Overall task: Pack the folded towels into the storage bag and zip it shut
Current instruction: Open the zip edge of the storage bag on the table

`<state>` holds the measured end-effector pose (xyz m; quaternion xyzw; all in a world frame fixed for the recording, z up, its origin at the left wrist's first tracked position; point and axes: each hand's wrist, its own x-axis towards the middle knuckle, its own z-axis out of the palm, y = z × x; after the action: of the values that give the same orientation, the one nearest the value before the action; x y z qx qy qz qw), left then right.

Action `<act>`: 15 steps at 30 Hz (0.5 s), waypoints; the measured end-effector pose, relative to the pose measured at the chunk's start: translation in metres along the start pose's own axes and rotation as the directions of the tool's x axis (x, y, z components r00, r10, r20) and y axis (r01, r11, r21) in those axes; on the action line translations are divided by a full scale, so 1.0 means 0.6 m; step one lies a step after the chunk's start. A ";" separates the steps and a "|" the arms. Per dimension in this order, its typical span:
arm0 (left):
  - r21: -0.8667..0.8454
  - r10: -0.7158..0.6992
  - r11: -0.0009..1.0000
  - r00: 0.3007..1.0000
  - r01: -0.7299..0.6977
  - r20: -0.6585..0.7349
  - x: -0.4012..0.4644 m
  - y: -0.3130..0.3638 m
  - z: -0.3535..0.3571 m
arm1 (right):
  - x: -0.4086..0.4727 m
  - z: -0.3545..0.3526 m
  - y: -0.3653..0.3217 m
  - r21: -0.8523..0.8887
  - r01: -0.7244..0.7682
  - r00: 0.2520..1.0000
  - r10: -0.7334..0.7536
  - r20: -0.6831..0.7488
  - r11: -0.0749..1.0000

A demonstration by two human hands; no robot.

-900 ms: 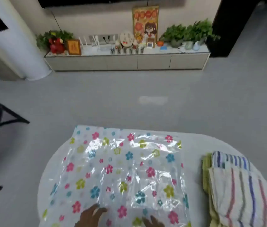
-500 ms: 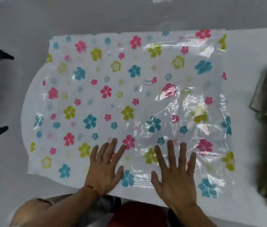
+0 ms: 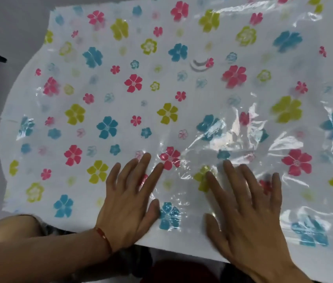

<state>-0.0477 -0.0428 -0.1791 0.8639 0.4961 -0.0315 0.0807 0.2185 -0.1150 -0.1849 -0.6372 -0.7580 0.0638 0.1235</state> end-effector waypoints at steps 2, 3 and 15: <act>-0.003 0.019 1.000 0.999 -0.019 -0.034 -0.006 -0.001 0.002 | -0.003 0.003 -0.006 0.008 0.106 0.994 -0.106 -0.026 0.994; -0.010 0.025 1.000 0.999 -0.026 -0.046 -0.008 -0.004 0.003 | -0.006 0.007 -0.006 0.016 0.142 0.989 -0.141 -0.032 0.990; -0.020 0.343 0.935 0.920 -0.353 -0.188 -0.041 0.005 -0.004 | -0.002 -0.011 -0.035 -0.155 0.308 0.949 -0.293 0.116 0.939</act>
<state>-0.0575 -0.0649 -0.1730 0.9351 0.3406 0.0756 0.0625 0.2003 -0.1203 -0.1734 -0.5186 -0.8540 0.0078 0.0418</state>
